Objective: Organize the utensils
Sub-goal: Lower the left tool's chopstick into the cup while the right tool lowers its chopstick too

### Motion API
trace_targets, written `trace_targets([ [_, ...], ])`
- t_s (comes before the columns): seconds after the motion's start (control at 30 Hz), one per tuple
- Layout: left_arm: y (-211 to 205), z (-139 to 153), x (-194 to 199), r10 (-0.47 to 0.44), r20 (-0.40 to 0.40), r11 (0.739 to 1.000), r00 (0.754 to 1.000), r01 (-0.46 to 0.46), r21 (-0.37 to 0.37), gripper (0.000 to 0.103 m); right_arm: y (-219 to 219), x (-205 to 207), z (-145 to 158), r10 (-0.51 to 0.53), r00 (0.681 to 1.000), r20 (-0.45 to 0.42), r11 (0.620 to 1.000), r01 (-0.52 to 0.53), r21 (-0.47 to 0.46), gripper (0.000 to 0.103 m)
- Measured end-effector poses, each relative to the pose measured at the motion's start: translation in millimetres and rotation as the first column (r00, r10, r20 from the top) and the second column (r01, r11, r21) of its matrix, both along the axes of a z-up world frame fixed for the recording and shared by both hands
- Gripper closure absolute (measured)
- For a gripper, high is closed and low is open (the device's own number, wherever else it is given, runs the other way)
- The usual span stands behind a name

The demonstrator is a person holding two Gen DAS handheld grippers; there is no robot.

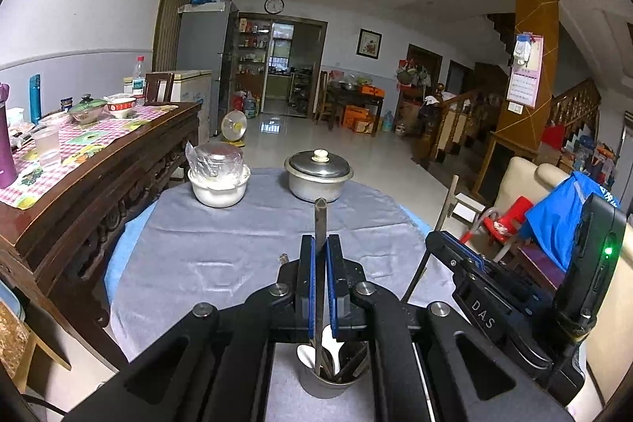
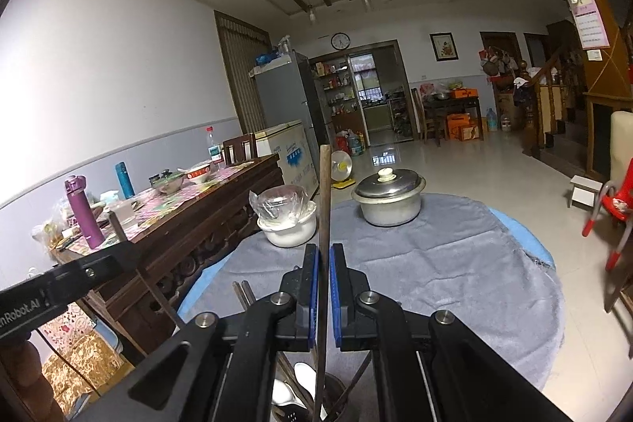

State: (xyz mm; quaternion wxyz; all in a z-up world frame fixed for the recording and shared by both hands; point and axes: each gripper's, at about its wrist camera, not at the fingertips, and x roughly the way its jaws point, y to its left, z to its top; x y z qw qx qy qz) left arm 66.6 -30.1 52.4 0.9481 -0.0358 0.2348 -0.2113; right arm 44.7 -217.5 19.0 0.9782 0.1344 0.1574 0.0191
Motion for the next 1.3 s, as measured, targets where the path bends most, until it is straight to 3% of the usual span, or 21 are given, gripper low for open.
trace_targets([
  [1.3,-5,-8,4,0.026,-0.028,0.999,0.999,-0.025,0.032,0.097,5,-5,-11,0.030,0.999,-0.034,1.000,-0.031,-0.008,0.097],
])
